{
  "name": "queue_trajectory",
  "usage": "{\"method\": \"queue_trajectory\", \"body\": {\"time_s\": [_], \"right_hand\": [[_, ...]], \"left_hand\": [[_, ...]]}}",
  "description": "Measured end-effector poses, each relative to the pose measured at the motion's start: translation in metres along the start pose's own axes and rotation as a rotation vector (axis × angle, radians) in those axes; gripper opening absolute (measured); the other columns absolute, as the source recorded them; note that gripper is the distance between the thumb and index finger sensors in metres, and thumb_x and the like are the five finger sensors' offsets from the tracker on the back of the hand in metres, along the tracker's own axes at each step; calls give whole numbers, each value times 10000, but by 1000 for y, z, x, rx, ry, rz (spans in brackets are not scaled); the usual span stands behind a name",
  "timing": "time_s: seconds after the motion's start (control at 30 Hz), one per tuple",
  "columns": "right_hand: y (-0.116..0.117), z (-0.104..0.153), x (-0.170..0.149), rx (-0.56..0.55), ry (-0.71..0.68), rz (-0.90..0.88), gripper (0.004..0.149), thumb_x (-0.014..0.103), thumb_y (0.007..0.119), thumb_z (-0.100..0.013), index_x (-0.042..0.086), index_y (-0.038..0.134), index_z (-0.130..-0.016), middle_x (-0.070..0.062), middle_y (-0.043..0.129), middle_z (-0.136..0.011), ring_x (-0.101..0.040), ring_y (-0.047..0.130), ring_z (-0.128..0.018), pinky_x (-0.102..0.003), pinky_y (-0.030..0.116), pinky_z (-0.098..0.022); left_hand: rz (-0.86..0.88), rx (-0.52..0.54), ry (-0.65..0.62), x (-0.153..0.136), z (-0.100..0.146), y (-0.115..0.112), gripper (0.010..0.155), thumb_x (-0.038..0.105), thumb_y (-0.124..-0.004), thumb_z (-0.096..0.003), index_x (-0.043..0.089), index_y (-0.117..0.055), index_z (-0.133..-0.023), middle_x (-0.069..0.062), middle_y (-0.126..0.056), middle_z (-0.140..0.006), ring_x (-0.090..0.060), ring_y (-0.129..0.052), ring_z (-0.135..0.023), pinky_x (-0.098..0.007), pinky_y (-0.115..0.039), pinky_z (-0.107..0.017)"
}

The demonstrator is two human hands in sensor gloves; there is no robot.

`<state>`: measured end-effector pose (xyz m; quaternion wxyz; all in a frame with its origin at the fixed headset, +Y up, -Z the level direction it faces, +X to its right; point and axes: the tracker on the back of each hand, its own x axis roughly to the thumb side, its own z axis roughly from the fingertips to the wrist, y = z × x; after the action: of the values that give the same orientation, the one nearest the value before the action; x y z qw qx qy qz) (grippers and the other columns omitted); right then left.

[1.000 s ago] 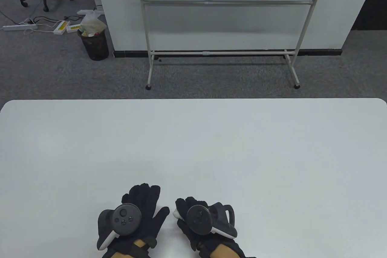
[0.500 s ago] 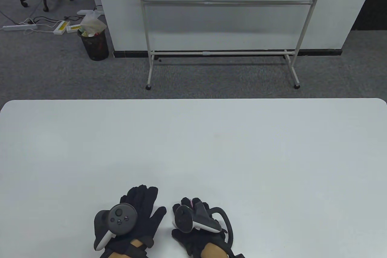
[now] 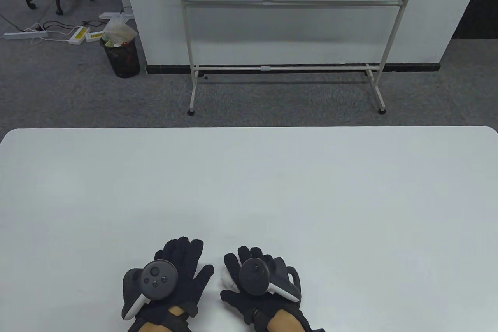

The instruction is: Squeeze dry dish cloth into compact mass

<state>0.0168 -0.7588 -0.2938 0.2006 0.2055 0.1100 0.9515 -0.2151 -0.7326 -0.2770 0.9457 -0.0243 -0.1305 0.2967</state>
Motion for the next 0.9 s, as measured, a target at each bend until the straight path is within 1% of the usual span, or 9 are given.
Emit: {"method": "queue_trajectory", "body": {"time_s": [0.17,0.23,0.33,0.4,0.47,0.57,0.67,0.77,0.9], "right_hand": [[-35,18,0,-177,-44,-94,857,640,762,-443,302,275,-1062,-99,187,-1122,-448,217,-1051,-627,227,-727],[-48,26,-2,-246,-39,-138,851,636,769,-446,289,302,-1067,-106,207,-1124,-450,229,-1051,-629,235,-728],[-70,38,-10,-378,-4,-183,829,606,779,-453,267,338,-1068,-116,241,-1123,-451,255,-1049,-632,258,-727],[-79,44,-18,-441,27,-197,814,583,789,-459,258,354,-1066,-119,261,-1122,-451,270,-1048,-634,269,-728],[-86,48,-30,-472,71,-218,801,550,800,-467,249,363,-1066,-119,272,-1122,-450,273,-1048,-635,272,-729],[-90,53,-50,-502,154,-243,768,489,808,-481,235,378,-1063,-116,280,-1121,-443,275,-1051,-636,269,-729],[-88,55,-75,-510,256,-273,736,438,809,-487,225,397,-1059,-116,295,-1118,-438,279,-1052,-636,266,-730],[-81,57,-99,-485,375,-334,711,404,800,-494,205,410,-1054,-130,312,-1111,-451,299,-1044,-640,293,-727],[-69,56,-113,-422,443,-339,705,394,798,-493,199,415,-1052,-136,315,-1108,-451,304,-1042,-638,301,-725]], "left_hand": [[4,3,8,-1,0,0,725,627,-574,-544,213,-355,-1097,-189,-237,-1148,-490,-169,-1038,-665,-135,-668],[-2,9,5,-2,0,2,725,627,-575,-543,213,-357,-1096,-188,-240,-1148,-489,-169,-1039,-666,-135,-668],[-3,22,14,-7,2,5,723,628,-574,-543,211,-364,-1094,-188,-240,-1147,-489,-171,-1039,-666,-137,-667],[7,28,25,-11,3,7,726,628,-574,-544,211,-356,-1097,-189,-239,-1147,-490,-169,-1038,-666,-136,-667],[15,32,34,-14,3,8,725,627,-575,-544,211,-356,-1096,-189,-240,-1147,-490,-170,-1038,-666,-137,-667],[27,35,42,-16,3,8,724,628,-573,-545,212,-355,-1096,-189,-237,-1147,-491,-167,-1037,-666,-136,-667],[37,31,47,-14,2,6,725,628,-572,-544,212,-354,-1096,-188,-238,-1147,-490,-170,-1037,-665,-138,-667],[43,21,48,-13,1,4,724,628,-572,-544,213,-354,-1096,-188,-238,-1147,-489,-168,-1038,-665,-137,-667],[45,19,43,-12,0,3,726,629,-572,-544,212,-353,-1097,-189,-238,-1147,-491,-169,-1037,-667,-138,-667]]}}
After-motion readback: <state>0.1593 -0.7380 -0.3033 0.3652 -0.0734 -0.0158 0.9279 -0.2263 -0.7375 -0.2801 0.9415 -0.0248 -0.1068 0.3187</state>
